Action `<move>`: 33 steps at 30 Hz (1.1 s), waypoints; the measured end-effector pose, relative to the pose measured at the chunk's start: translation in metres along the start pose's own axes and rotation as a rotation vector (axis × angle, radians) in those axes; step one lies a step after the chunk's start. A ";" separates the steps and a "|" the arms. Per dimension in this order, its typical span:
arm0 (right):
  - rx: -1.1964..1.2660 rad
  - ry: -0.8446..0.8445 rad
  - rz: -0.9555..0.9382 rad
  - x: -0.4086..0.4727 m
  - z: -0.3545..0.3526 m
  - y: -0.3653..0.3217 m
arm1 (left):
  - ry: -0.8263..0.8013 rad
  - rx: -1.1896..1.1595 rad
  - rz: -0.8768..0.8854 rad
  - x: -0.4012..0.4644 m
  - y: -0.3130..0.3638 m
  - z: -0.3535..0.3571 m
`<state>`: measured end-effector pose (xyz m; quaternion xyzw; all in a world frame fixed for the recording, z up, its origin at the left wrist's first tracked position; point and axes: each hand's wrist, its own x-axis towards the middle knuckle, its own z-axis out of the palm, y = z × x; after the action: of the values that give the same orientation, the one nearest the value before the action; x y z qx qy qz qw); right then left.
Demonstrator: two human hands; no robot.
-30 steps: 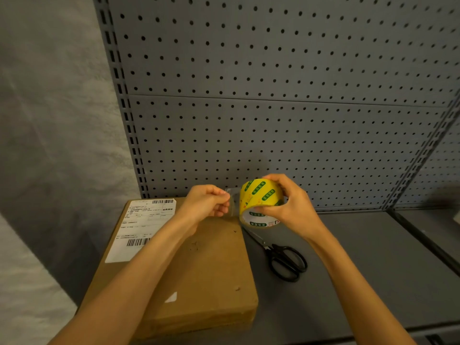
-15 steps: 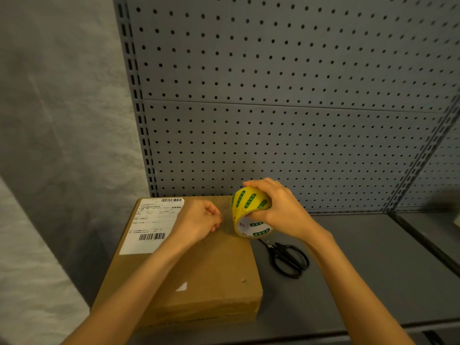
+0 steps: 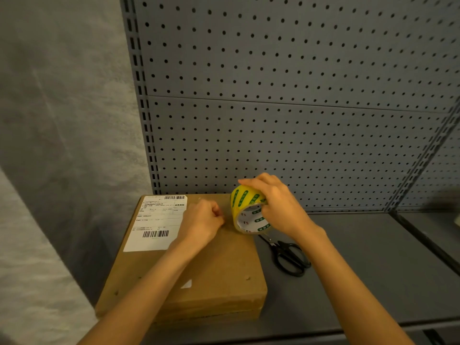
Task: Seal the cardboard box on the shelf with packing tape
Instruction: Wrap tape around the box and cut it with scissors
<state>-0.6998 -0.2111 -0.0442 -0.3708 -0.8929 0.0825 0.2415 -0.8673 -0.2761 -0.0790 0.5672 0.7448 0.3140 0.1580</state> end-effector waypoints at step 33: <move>-0.039 -0.002 -0.008 -0.001 0.008 -0.008 | -0.056 0.020 0.051 -0.009 -0.010 0.001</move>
<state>-0.7080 -0.2178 -0.0488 -0.3720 -0.8960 0.0642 0.2337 -0.8715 -0.2859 -0.0876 0.5959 0.7286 0.2946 0.1651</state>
